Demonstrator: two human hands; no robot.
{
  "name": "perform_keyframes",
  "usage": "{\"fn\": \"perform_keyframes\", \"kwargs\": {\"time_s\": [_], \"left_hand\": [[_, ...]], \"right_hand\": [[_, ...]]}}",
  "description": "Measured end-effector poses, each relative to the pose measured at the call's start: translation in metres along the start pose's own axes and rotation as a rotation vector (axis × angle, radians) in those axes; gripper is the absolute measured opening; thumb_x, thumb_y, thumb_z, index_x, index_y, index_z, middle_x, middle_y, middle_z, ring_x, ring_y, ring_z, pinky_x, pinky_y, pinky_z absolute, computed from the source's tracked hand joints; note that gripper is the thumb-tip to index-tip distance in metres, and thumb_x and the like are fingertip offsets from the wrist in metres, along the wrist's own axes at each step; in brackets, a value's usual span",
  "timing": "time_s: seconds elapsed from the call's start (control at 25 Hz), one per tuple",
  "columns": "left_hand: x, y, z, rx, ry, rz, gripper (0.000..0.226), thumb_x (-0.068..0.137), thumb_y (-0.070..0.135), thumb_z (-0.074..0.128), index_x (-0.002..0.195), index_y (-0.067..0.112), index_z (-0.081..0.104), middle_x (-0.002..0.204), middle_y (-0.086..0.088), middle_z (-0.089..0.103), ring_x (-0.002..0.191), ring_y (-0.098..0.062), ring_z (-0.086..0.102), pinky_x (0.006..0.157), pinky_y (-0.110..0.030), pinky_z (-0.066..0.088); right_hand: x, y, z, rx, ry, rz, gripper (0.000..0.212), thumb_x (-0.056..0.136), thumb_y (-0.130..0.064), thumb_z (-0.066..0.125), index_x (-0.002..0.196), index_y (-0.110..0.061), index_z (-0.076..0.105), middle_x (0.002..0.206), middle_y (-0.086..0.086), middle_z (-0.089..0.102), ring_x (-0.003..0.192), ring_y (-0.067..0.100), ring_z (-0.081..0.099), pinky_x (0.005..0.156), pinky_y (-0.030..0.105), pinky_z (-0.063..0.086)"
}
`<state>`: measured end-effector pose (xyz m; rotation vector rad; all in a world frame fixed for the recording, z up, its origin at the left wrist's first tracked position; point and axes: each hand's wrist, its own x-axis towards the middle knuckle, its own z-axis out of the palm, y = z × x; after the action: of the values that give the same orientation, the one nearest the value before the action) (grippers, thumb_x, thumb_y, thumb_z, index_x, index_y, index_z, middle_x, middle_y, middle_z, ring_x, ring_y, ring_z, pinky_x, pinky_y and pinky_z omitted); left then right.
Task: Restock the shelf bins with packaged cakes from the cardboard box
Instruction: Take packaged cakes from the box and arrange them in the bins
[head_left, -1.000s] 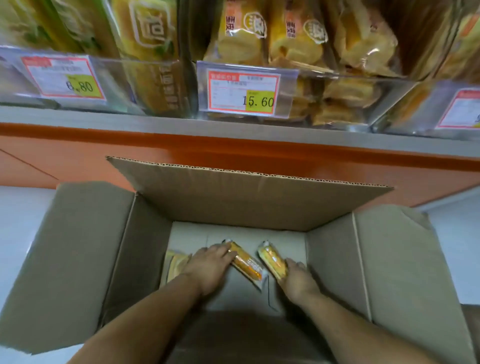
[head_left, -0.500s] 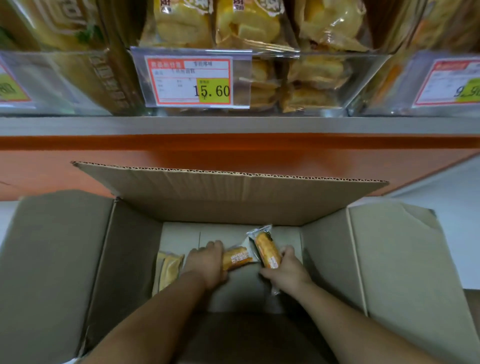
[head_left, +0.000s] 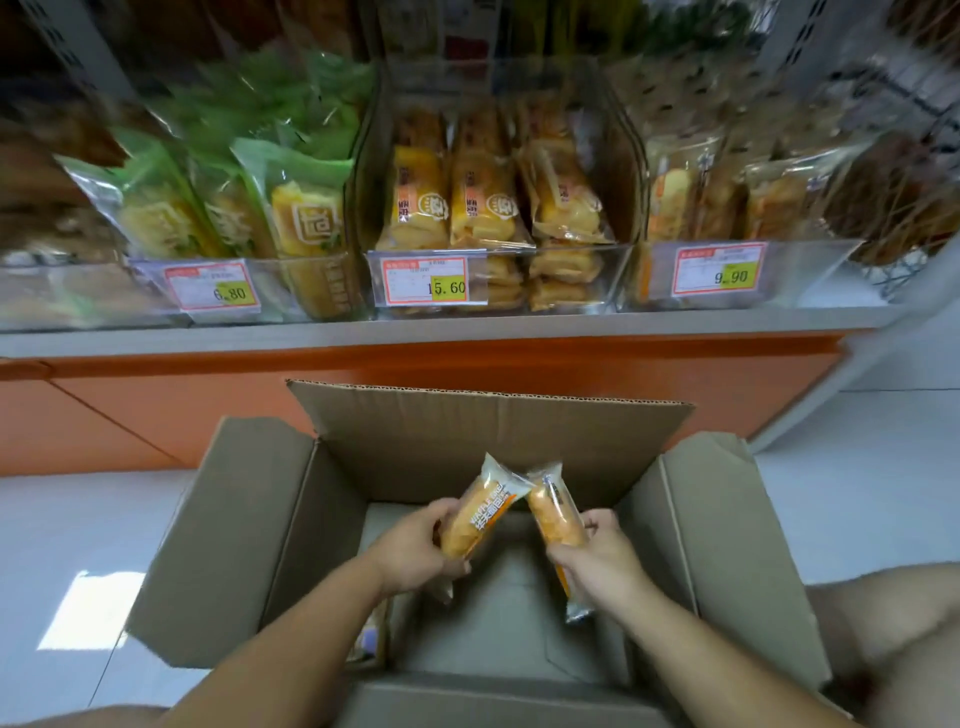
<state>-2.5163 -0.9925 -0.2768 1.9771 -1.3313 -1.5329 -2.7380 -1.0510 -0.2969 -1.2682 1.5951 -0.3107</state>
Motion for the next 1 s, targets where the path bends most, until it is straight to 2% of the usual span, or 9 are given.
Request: {"fn": "perform_keyframes", "kwargs": {"time_s": [0.08, 0.16, 0.24, 0.32, 0.48, 0.64, 0.76, 0.88, 1.0], "left_hand": [[-0.011, 0.012, -0.007, 0.042, 0.039, 0.079, 0.059, 0.078, 0.009, 0.078, 0.123, 0.036, 0.05, 0.103, 0.004, 0.064, 0.07, -0.007, 0.067, 0.055, -0.021, 0.054], [-0.015, 0.02, -0.017, 0.328, 0.103, 0.173, 0.066, 0.073, 0.033, 0.081, 0.128, 0.049, 0.049, 0.113, 0.01, 0.061, 0.095, -0.006, 0.062, 0.076, -0.025, 0.054], [-0.019, 0.035, -0.024, 0.558, 0.127, 0.235, 0.072, 0.072, 0.043, 0.079, 0.136, 0.045, 0.046, 0.124, 0.012, 0.056, 0.111, -0.007, 0.054, 0.094, -0.03, 0.048], [-0.025, 0.054, -0.025, 0.577, 0.152, 0.303, 0.076, 0.073, 0.042, 0.081, 0.139, 0.04, 0.044, 0.13, 0.017, 0.055, 0.116, -0.003, 0.053, 0.1, -0.03, 0.047], [-0.036, 0.097, -0.019, 0.136, 0.287, 0.38, 0.075, 0.064, 0.029, 0.09, 0.126, 0.037, 0.049, 0.111, 0.013, 0.067, 0.098, 0.003, 0.064, 0.091, -0.023, 0.053], [-0.035, 0.138, -0.015, -0.163, 0.292, 0.409, 0.044, 0.076, 0.019, 0.082, 0.115, 0.026, 0.061, 0.107, 0.008, 0.07, 0.1, -0.005, 0.067, 0.08, -0.019, 0.055], [-0.04, 0.18, -0.021, -0.152, 0.335, 0.498, 0.038, 0.083, 0.026, 0.075, 0.114, 0.04, 0.059, 0.111, 0.019, 0.067, 0.108, -0.001, 0.062, 0.086, -0.023, 0.055], [-0.051, 0.23, -0.032, -0.08, 0.389, 0.625, 0.038, 0.086, 0.03, 0.071, 0.114, 0.047, 0.053, 0.11, 0.028, 0.06, 0.105, 0.007, 0.057, 0.074, -0.012, 0.049], [-0.05, 0.274, -0.045, -0.122, 0.451, 0.758, 0.039, 0.085, 0.026, 0.073, 0.115, 0.043, 0.054, 0.106, 0.022, 0.066, 0.099, 0.006, 0.063, 0.071, -0.014, 0.053]], "right_hand": [[-0.011, -0.014, -0.018, 0.069, 0.071, -0.078, 0.045, 0.072, -0.012, 0.072, 0.108, -0.02, 0.047, 0.097, -0.001, 0.059, 0.085, 0.02, 0.06, 0.067, 0.029, 0.046], [-0.021, -0.025, -0.037, 0.1, 0.135, -0.193, 0.044, 0.07, -0.018, 0.07, 0.108, -0.027, 0.048, 0.099, -0.002, 0.058, 0.084, 0.018, 0.061, 0.066, 0.037, 0.055], [-0.033, -0.041, -0.054, 0.076, 0.084, -0.322, 0.04, 0.075, -0.014, 0.068, 0.106, -0.031, 0.049, 0.103, -0.005, 0.058, 0.09, 0.011, 0.058, 0.064, 0.024, 0.052], [-0.041, -0.054, -0.064, -0.055, -0.127, -0.399, 0.046, 0.078, -0.011, 0.067, 0.11, -0.038, 0.047, 0.108, -0.016, 0.058, 0.097, 0.003, 0.057, 0.065, 0.01, 0.044], [-0.041, -0.062, -0.077, -0.118, -0.202, -0.386, 0.037, 0.077, -0.018, 0.072, 0.104, -0.031, 0.05, 0.099, -0.01, 0.065, 0.09, 0.0, 0.061, 0.073, 0.015, 0.047], [-0.045, -0.084, -0.105, -0.045, -0.214, -0.37, 0.041, 0.08, -0.029, 0.076, 0.11, -0.036, 0.048, 0.107, -0.016, 0.063, 0.098, -0.004, 0.058, 0.079, 0.016, 0.048], [-0.054, -0.123, -0.152, -0.045, -0.058, -0.518, 0.039, 0.077, -0.04, 0.077, 0.106, -0.043, 0.052, 0.108, -0.022, 0.061, 0.102, -0.006, 0.056, 0.073, 0.011, 0.042], [-0.057, -0.169, -0.218, 0.013, 0.18, -0.632, 0.031, 0.077, -0.038, 0.078, 0.098, -0.04, 0.056, 0.097, -0.026, 0.06, 0.091, -0.009, 0.055, 0.071, 0.014, 0.041], [-0.039, -0.202, -0.264, 0.103, 0.399, -0.691, 0.046, 0.07, -0.037, 0.083, 0.107, -0.024, 0.06, 0.1, -0.011, 0.067, 0.097, 0.013, 0.064, 0.087, 0.034, 0.051]]}}
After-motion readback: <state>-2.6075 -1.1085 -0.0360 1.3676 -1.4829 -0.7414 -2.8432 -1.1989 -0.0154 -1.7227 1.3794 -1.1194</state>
